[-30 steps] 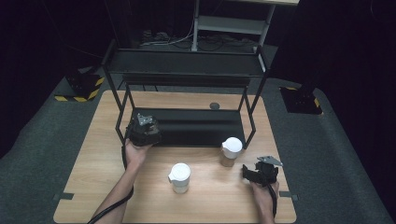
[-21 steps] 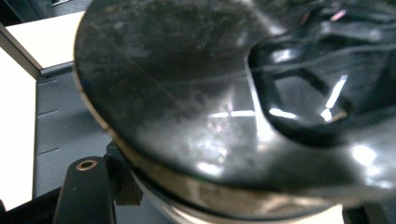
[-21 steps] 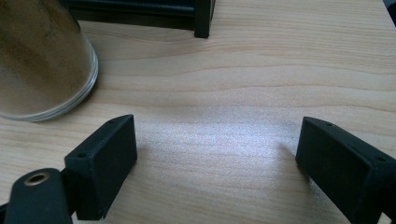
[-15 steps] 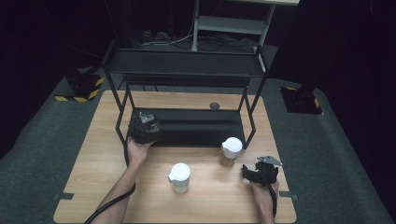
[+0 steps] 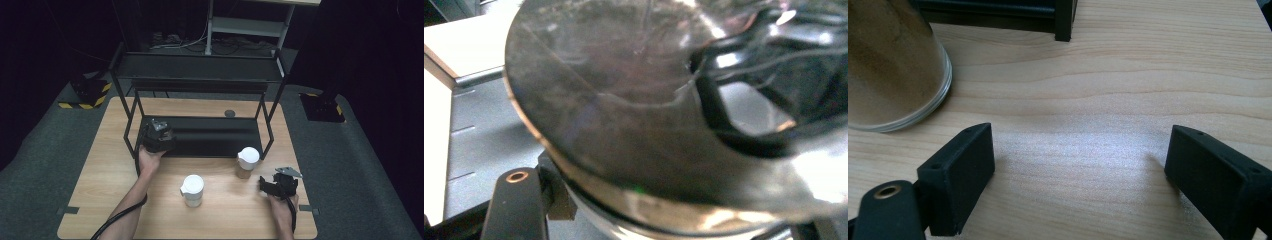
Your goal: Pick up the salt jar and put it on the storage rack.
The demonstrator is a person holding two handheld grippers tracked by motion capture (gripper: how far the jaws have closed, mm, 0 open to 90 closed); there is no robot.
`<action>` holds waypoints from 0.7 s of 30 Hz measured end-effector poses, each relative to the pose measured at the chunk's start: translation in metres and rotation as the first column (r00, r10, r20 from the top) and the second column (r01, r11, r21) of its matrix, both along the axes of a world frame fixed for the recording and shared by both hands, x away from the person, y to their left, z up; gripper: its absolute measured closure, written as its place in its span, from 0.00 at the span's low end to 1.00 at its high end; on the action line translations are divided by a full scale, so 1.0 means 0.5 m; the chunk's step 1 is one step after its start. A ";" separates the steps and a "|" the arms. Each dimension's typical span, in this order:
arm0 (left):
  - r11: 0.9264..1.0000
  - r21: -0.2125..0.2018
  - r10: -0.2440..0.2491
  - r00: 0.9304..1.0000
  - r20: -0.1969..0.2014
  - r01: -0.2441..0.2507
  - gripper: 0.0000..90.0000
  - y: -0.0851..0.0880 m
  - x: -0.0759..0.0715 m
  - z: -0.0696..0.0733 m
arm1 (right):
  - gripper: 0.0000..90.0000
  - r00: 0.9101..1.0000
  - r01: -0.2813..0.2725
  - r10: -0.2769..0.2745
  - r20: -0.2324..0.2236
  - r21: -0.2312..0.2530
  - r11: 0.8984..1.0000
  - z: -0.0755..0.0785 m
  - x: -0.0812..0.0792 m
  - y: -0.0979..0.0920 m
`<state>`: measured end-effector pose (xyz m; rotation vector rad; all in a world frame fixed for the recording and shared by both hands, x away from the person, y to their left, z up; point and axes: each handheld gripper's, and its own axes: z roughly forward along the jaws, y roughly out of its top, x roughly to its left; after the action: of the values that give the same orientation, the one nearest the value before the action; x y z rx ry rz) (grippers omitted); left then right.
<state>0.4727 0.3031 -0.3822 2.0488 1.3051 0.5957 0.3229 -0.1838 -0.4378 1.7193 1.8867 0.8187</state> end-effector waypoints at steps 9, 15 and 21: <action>1.000 0.002 -0.005 1.000 -0.004 0.005 0.34 0.002 0.003 -0.007 | 0.14 1.000 0.002 -0.002 0.000 0.000 1.000 0.000 0.000 0.001; 1.000 0.017 -0.020 1.000 -0.003 0.020 0.34 -0.004 0.005 -0.011 | 0.14 1.000 0.002 -0.002 0.000 0.000 1.000 0.000 0.000 0.001; 1.000 -0.004 -0.023 1.000 -0.002 0.023 0.34 -0.002 0.006 -0.022 | 0.14 1.000 0.002 -0.002 0.000 0.000 1.000 0.000 0.000 0.001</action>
<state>0.4755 0.3023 -0.3930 2.0593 1.2804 0.5809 0.3229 -0.1834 -0.4377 1.7208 1.8854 0.8176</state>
